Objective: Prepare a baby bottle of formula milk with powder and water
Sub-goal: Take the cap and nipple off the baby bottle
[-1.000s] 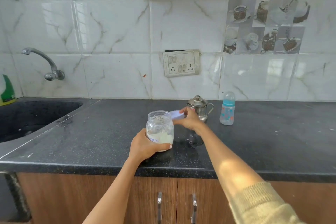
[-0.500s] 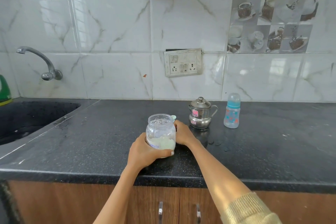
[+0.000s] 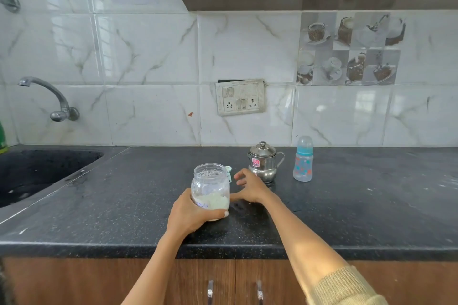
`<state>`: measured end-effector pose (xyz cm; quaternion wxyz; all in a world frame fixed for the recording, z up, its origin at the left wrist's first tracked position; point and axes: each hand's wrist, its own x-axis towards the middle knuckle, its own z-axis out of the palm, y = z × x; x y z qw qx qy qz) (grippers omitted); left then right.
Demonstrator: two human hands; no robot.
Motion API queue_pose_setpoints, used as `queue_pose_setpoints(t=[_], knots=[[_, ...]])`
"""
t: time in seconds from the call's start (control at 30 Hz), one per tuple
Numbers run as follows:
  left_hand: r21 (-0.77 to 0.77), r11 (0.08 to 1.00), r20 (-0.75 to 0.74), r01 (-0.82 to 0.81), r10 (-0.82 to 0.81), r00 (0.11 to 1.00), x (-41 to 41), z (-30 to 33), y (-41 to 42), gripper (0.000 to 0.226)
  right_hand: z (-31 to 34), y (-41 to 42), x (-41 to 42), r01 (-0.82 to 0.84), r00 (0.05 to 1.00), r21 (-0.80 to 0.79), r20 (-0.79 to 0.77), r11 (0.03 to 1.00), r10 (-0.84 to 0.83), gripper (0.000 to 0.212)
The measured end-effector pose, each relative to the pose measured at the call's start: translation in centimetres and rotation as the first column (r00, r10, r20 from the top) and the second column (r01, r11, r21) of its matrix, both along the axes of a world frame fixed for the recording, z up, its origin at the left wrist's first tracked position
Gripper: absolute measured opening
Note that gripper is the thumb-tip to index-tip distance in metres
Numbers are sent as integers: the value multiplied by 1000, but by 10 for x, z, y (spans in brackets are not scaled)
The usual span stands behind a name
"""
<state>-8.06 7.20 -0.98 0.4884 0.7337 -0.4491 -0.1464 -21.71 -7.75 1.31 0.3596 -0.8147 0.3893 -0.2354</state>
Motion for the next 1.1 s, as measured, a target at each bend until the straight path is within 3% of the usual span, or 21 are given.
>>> queue_pose_setpoints(t=[0.07, 0.17, 0.3, 0.4, 0.6, 0.83, 0.97, 1.1], knots=[[-23, 1000, -1, 10, -10, 1000, -5, 3, 5, 106, 9, 3, -19, 21, 999, 31, 25, 999, -22, 74], [-152, 983, -49, -104, 97, 994, -20, 8, 13, 145, 22, 3, -50, 83, 996, -5, 32, 997, -82, 79], [-419, 889, 31, -186, 219, 975, -56, 20, 21, 144, 33, 1, -80, 160, 986, -28, 51, 987, -159, 76], [-540, 835, 177, -105, 234, 956, -86, 32, 13, 135, 38, 1, -91, 175, 981, -22, 90, 984, -173, 75], [-458, 882, 282, 114, 22, 959, -129, 39, -29, 132, 36, -8, -105, 198, 968, 29, 150, 980, -200, 76], [-336, 927, 87, 167, -146, 985, -142, 28, -90, 111, 14, -38, -127, 352, 915, 81, 182, 933, -361, 91], [-258, 935, -11, 242, -253, 967, -152, 24, -128, 98, 4, -60, -132, 449, 867, 82, 199, 890, -456, 78], [-200, 932, -61, 304, -321, 945, -161, 22, -171, 94, 3, -85, -133, 517, 835, 74, 174, 853, -522, 82]])
